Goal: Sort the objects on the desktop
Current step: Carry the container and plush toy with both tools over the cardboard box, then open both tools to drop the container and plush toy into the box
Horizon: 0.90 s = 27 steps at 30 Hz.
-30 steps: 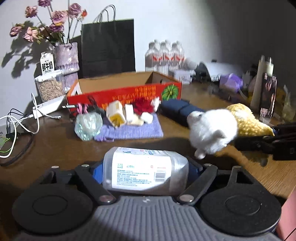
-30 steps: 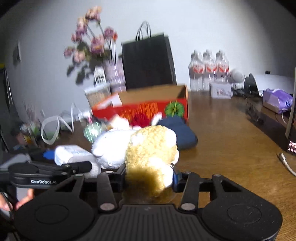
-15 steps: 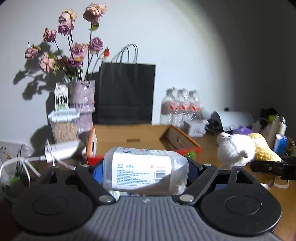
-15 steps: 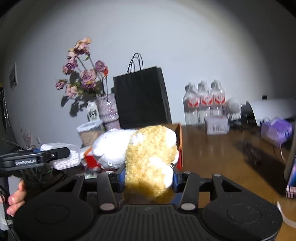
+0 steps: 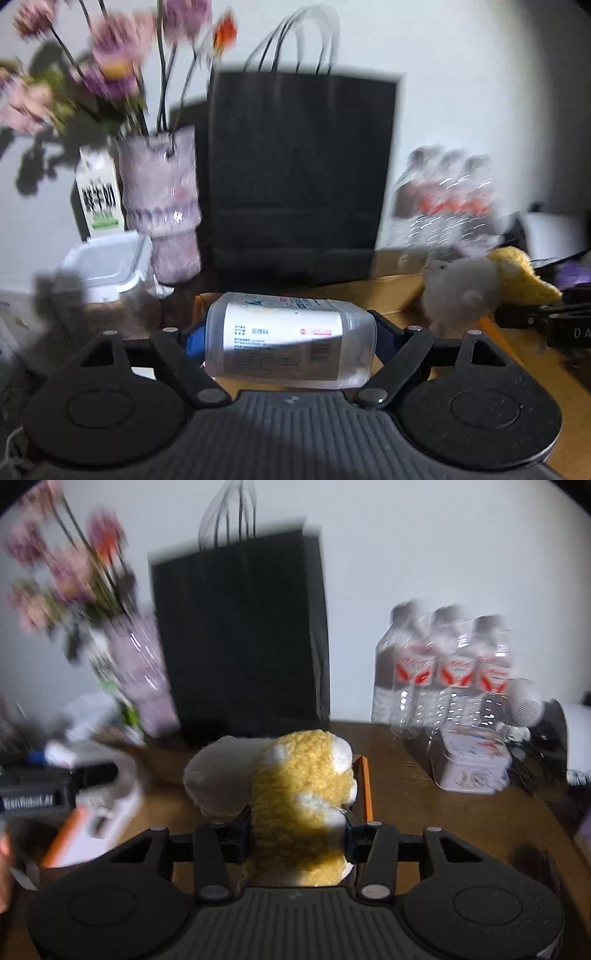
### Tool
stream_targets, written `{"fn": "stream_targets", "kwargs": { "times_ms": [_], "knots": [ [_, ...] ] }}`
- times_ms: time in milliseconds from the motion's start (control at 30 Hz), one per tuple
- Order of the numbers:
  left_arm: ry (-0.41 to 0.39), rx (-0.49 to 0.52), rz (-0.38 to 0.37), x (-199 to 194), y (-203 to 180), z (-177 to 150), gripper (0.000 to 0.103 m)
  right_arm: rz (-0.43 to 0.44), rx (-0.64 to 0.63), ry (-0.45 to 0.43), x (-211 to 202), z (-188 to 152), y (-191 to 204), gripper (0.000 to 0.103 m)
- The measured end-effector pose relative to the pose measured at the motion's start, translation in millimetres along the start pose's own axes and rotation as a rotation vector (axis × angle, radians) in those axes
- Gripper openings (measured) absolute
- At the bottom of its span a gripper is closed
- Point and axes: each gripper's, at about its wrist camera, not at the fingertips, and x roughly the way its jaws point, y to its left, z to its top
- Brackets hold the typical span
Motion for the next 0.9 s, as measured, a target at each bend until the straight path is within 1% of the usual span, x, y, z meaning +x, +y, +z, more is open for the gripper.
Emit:
{"fn": "stream_targets", "kwargs": {
  "times_ms": [67, 133, 200, 233, 300, 333, 367, 400, 467, 500, 533, 600, 667, 767, 900],
  "knots": [
    [0.083, 0.0, 0.061, 42.3, 2.9, 4.9, 0.084, -0.029, -0.003, 0.075, 39.0, 6.5, 6.4, 0.044],
    [0.149, 0.002, 0.069, 76.2, 3.7, 1.3, 0.084, -0.031, 0.0, 0.146, 71.8, 7.0, 11.6, 0.044],
    [0.202, -0.01, 0.097, 99.8, 6.1, -4.3, 0.084, -0.051, -0.023, 0.199, 96.3, 4.6, 18.6, 0.045],
    [0.231, -0.006, 0.093, 109.7, 7.7, -7.2, 0.084, -0.075, -0.033, 0.218, 106.1, 3.2, 20.8, 0.046],
    [0.282, 0.004, 0.07, 124.8, 11.6, -13.1, 0.085, -0.124, -0.031, 0.249, 120.6, -0.1, 22.4, 0.052],
    [0.298, 0.01, 0.064, 129.4, 12.9, -15.8, 0.085, -0.149, -0.055, 0.246, 123.0, -1.8, 25.6, 0.054],
    [0.291, 0.021, 0.065, 129.7, 12.1, -15.0, 0.085, -0.165, -0.079, 0.241, 123.6, -3.0, 29.1, 0.057],
    [0.296, 0.031, 0.064, 129.7, 11.7, -15.2, 0.085, -0.165, -0.086, 0.236, 122.8, -2.7, 30.1, 0.062],
    [0.319, 0.019, 0.058, 130.1, 13.9, -12.4, 0.087, -0.145, -0.077, 0.208, 115.3, -0.2, 29.7, 0.065],
    [0.33, 0.009, 0.048, 128.8, 14.8, -10.5, 0.089, -0.145, -0.068, 0.198, 109.6, 2.0, 30.1, 0.068],
    [0.337, -0.003, 0.043, 126.7, 16.9, -7.5, 0.09, -0.147, -0.062, 0.188, 103.8, 5.0, 30.2, 0.069],
    [0.321, -0.019, 0.042, 114.5, 18.4, -2.8, 0.09, -0.13, -0.055, 0.15, 87.7, 11.5, 31.4, 0.074],
    [0.306, -0.012, 0.044, 101.4, 17.6, 1.7, 0.091, -0.114, -0.044, 0.119, 69.2, 15.2, 32.5, 0.076],
    [0.281, 0.003, 0.054, 75.6, 15.6, 7.9, 0.093, -0.086, -0.047, 0.088, 42.4, 13.8, 35.3, 0.077],
    [0.248, 0.011, 0.052, 35.4, 11.8, 10.3, 0.097, -0.045, -0.024, 0.023, -2.1, 0.5, 34.2, 0.077]
  ]
}}
